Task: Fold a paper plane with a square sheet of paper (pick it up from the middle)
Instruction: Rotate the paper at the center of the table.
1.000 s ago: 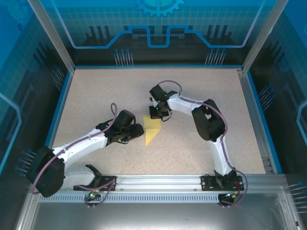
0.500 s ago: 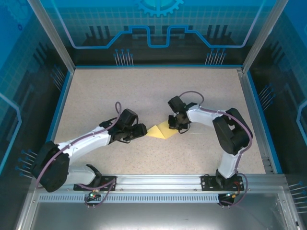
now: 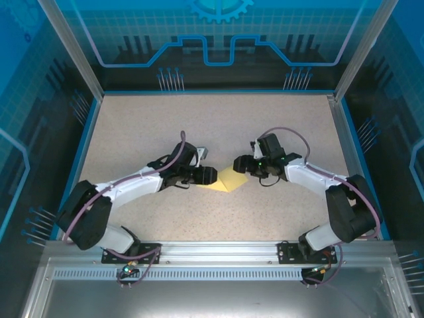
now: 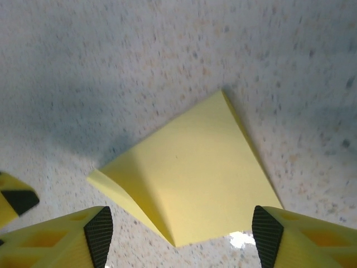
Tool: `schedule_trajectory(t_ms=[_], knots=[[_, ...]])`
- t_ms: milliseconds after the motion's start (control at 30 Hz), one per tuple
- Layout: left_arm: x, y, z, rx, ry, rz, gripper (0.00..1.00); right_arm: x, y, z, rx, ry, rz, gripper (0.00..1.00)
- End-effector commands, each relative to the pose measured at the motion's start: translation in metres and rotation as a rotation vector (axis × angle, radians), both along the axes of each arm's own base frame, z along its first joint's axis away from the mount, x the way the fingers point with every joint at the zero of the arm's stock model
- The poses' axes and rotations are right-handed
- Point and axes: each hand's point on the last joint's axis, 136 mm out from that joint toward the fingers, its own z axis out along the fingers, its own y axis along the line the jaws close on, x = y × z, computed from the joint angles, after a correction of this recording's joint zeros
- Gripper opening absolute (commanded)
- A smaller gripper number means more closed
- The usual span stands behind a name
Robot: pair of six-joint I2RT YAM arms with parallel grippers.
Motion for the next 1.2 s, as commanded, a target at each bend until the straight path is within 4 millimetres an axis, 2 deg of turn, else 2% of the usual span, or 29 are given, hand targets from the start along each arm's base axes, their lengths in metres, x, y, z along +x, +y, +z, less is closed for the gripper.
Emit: schedule_trajectory(t_ms=[0, 133, 233, 300, 367, 533, 733, 933, 1167], knots=[[0.008, -0.017, 0.007, -0.034, -0.080, -0.160, 0.59, 0.000, 0.014, 0.014, 0.111, -0.046, 0.064, 0.71], [0.022, -0.020, 0.006, -0.020, -0.116, -0.257, 0.60, -0.002, 0.011, 0.010, 0.113, -0.033, 0.054, 0.71], [0.030, -0.016, -0.011, 0.005, -0.062, -0.261, 0.61, -0.002, 0.005, 0.007, 0.099, -0.019, 0.025, 0.71], [0.029, -0.014, -0.022, 0.013, -0.011, -0.253, 0.61, -0.006, -0.008, -0.002, 0.039, 0.031, -0.025, 0.71], [0.026, -0.014, -0.026, -0.006, 0.010, -0.235, 0.61, -0.010, -0.011, -0.006, 0.010, 0.059, -0.027, 0.70], [0.026, -0.013, -0.021, -0.045, 0.019, -0.168, 0.64, -0.005, 0.001, -0.015, -0.003, 0.114, -0.006, 0.61], [0.018, -0.003, -0.042, -0.022, 0.096, -0.103, 0.63, 0.001, 0.017, -0.032, -0.040, 0.178, 0.006, 0.57], [0.011, -0.001, -0.037, -0.048, 0.097, -0.079, 0.64, 0.011, 0.016, -0.045, -0.115, 0.187, 0.021, 0.57], [0.009, 0.010, -0.033, -0.029, 0.074, -0.029, 0.67, 0.031, 0.022, -0.064, -0.223, 0.177, 0.235, 0.55]])
